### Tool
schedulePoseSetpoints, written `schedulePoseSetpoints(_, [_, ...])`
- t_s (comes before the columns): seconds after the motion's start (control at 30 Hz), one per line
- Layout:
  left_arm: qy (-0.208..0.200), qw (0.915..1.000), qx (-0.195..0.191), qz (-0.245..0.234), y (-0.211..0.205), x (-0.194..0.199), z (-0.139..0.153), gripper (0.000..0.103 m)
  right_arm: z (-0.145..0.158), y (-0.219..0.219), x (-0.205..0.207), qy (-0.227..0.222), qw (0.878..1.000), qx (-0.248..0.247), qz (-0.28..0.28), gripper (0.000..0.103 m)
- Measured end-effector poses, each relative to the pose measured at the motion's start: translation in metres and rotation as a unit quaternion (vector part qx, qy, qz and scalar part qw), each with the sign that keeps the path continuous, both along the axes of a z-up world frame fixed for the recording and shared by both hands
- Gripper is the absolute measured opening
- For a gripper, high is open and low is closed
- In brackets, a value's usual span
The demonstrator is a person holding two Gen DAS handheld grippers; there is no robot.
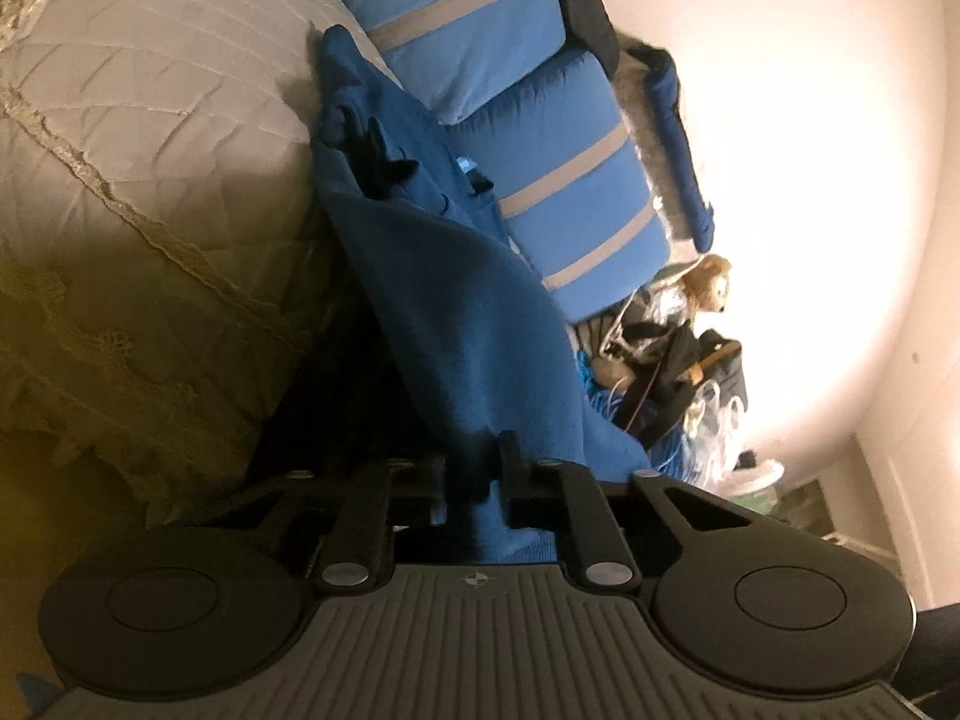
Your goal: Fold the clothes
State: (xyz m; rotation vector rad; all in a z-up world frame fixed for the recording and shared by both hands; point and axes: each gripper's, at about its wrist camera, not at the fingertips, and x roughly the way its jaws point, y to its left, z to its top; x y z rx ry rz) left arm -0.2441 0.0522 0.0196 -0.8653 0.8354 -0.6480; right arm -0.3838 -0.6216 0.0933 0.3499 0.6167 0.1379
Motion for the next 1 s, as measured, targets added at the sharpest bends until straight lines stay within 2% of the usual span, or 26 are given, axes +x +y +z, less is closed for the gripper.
schedulePoseSetpoints(0.1, [0.000, 1.0000, -0.004, 0.005, -0.001, -0.002, -0.001, 0.010, -0.017, 0.001, 0.003, 0.019, 0.998, 0.055, 0.035, 0.102])
schedulePoseSetpoints(0.2, [0.003, 0.9999, -0.009, 0.009, -0.001, -0.001, -0.003, 0.010, -0.033, 0.002, 0.005, 0.033, 0.991, 0.113, 0.068, 0.096])
schedulePoseSetpoints(0.33, [0.007, 0.9997, -0.017, 0.014, 0.000, -0.001, -0.005, 0.010, -0.055, 0.002, 0.009, 0.043, 0.977, 0.186, 0.092, 0.082])
schedulePoseSetpoints(0.47, [0.012, 0.9995, -0.022, 0.020, 0.000, -0.002, -0.005, 0.010, -0.079, -0.001, 0.010, 0.055, 0.958, 0.264, 0.096, 0.055])
schedulePoseSetpoints(0.53, [0.015, 0.9994, -0.024, 0.020, 0.000, -0.003, -0.005, 0.010, -0.085, -0.003, 0.007, 0.052, 0.950, 0.292, 0.095, 0.052])
schedulePoseSetpoints(0.63, [0.012, 0.9995, -0.023, 0.020, -0.002, -0.004, -0.001, 0.010, -0.085, -0.003, 0.001, 0.047, 0.945, 0.310, 0.095, 0.047])
schedulePoseSetpoints(0.67, [0.011, 0.9995, -0.021, 0.020, -0.003, -0.005, 0.000, 0.010, -0.085, -0.003, -0.001, 0.046, 0.943, 0.315, 0.095, 0.040])
schedulePoseSetpoints(0.7, [0.009, 0.9995, -0.020, 0.021, -0.003, -0.006, 0.001, 0.010, -0.083, -0.002, -0.003, 0.045, 0.943, 0.316, 0.097, 0.038])
schedulePoseSetpoints(0.73, [0.007, 0.9996, -0.019, 0.022, -0.004, -0.006, 0.002, 0.010, -0.081, -0.001, -0.005, 0.044, 0.943, 0.315, 0.100, 0.037])
schedulePoseSetpoints(0.77, [0.006, 0.9995, -0.018, 0.023, -0.005, -0.007, 0.003, 0.010, -0.079, 0.000, -0.007, 0.043, 0.943, 0.315, 0.102, 0.029])
schedulePoseSetpoints(0.9, [0.007, 0.9993, -0.012, 0.035, -0.008, -0.010, 0.005, 0.008, -0.071, 0.007, -0.012, 0.048, 0.946, 0.303, 0.105, 0.023])
schedulePoseSetpoints(0.97, [0.003, 0.9989, -0.004, 0.046, -0.010, -0.012, 0.010, 0.007, -0.067, 0.010, -0.012, 0.052, 0.949, 0.293, 0.105, 0.011])
schedulePoseSetpoints(1.0, [-0.003, 0.9985, 0.002, 0.054, -0.011, -0.013, 0.015, 0.006, -0.064, 0.011, -0.012, 0.051, 0.950, 0.290, 0.107, 0.010])
